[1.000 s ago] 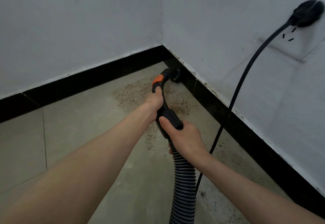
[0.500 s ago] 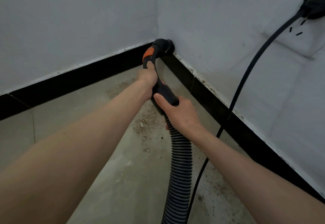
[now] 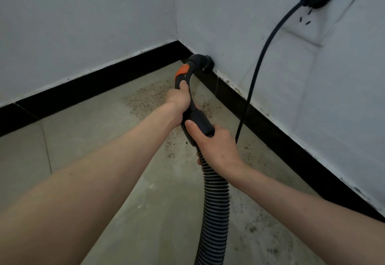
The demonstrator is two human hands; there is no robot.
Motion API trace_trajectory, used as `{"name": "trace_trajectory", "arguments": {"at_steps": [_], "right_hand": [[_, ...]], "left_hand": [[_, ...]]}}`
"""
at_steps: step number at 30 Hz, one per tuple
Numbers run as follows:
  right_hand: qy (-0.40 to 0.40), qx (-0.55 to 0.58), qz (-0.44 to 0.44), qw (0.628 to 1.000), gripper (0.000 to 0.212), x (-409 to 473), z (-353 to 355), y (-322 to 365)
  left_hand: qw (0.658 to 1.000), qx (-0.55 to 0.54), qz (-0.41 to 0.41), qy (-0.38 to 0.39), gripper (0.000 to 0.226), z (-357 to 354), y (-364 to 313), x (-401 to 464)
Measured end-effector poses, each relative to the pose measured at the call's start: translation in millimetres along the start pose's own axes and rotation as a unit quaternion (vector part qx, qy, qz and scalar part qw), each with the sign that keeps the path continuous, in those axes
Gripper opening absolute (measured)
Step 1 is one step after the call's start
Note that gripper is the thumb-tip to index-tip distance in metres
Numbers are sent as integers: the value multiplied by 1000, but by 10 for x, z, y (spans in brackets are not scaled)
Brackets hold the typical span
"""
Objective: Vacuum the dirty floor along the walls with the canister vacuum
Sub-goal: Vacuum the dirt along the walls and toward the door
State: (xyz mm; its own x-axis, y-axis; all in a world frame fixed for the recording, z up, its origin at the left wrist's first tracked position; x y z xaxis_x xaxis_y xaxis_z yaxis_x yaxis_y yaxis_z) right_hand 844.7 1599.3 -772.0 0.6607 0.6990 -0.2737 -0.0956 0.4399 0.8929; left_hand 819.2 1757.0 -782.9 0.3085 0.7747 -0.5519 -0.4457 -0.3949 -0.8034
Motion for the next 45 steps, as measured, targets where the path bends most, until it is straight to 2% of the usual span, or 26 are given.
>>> {"name": "trace_trajectory", "arguments": {"at_steps": [11, 18, 22, 26, 34, 39, 45], "right_hand": [[-29, -16, -11, 999, 45, -603, 214, -165], [-22, -9, -8, 1000, 46, -684, 81, -136], [14, 10, 6, 1000, 46, -570, -144, -64], [65, -6, 26, 998, 49, -366, -531, 23], [230, -37, 65, 970, 41, -34, -1451, 207], [278, -37, 47, 959, 43, 98, -1698, 175], [266, -10, 20, 964, 41, 204, -1588, 41]], "left_hand": [[999, 15, 2, 31, 54, -195, 300, -503], [999, 12, 1, 37, 58, -73, 342, -524], [1000, -10, 0, 1, 58, 190, 350, -418], [996, -58, 16, -71, 56, 674, 483, -244], [961, -154, 61, -221, 49, 1755, 958, 68], [952, -171, 92, -236, 39, 1913, 1127, 179], [957, -127, 94, -242, 50, 1744, 1068, 328]]}}
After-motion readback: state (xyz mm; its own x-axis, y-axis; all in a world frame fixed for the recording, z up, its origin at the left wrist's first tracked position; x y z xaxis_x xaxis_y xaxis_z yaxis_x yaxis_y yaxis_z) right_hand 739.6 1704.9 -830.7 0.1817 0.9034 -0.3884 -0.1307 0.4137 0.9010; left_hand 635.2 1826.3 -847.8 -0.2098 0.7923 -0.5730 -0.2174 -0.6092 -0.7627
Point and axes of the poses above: each hand's wrist, its own x-axis towards the middle knuckle, its own z-axis out of the back of the hand, y = z × x, the point moved 8 cm from there along x, towards the middle knuckle, and after that the axes turned 4 degrees about z, right-handed, at the moved point
